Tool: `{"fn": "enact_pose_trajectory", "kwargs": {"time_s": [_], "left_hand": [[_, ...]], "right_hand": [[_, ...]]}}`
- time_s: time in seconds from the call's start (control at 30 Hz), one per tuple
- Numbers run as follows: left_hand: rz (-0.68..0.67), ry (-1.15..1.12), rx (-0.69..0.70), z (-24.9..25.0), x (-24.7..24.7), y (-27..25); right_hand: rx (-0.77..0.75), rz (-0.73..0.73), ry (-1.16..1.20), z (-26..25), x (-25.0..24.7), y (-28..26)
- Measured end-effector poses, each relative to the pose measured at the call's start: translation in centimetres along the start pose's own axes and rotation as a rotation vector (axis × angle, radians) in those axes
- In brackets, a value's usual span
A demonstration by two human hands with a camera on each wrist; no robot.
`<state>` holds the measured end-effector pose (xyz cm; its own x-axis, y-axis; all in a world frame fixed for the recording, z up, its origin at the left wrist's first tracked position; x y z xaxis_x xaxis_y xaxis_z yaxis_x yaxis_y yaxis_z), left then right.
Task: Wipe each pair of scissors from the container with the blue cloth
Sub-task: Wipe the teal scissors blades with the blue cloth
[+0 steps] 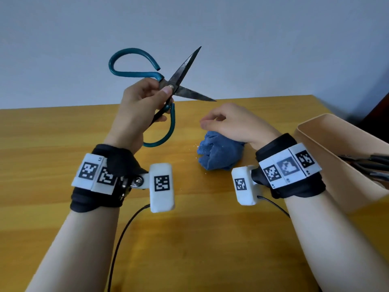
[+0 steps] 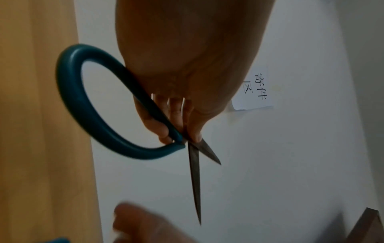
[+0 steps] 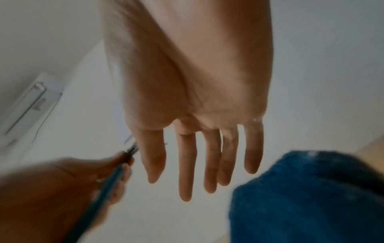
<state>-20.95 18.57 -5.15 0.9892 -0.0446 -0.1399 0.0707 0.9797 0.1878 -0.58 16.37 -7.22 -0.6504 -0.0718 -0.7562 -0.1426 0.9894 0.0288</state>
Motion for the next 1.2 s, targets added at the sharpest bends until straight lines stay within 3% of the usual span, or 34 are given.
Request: {"fn": "enact_pose_trajectory", "kwargs": {"time_s": [0.13, 0.23, 0.4, 0.53, 0.63, 0.77, 0.97, 1.2], "left_hand": [[0.078, -0.177, -0.028, 0.0, 2.2, -0.6], [0.065, -0.291, -0.061, -0.3, 3.8, -1.2], [0.018, -0.508, -0.214, -0.9, 5.0, -2.5], [-0.048, -0.792, -0.429, -1.1, 5.0, -4.1], [0.021, -0.917, -0.501, -2.0, 3.9, -5.5], [0.068, -0.84, -0.443, -3.3, 1.5, -7.0], [-0.081, -0.675, -0.395, -2.3, 1.3, -8.9], [-0.039, -0.395, -0.327, -2.3, 1.8, -10.3]], "right_hand": [[-0.064, -0.062, 0.382, -1.9, 0.4, -1.2], [-0.084, -0.095, 0.534, -2.2, 0.9, -1.6], [-0.044, 0.073, 0.789, -1.9, 1.0, -2.4], [-0.033, 0.237, 0.779, -1.9, 0.4, -3.6], [-0.02, 0.272, 0.744, -2.3, -0.1, -4.8], [0.03, 0.274, 0.753, -2.5, -0.7, -6.3], [0.127, 0.216, 0.796, -3.0, 0.8, -7.6], [0.229, 0.172, 0.936, -3.7, 2.1, -9.2]]}}
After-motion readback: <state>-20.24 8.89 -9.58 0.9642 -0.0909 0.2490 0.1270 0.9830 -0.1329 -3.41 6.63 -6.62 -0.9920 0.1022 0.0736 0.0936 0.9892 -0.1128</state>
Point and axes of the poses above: each hand's wrist, its own y-axis towards the middle knuckle, its own x-axis out of the palm, z = x × y, the point moved 4 cm from there along y, towards the middle knuckle, and after that the axes turned 2 degrees about -x, right-handed, at the moved point
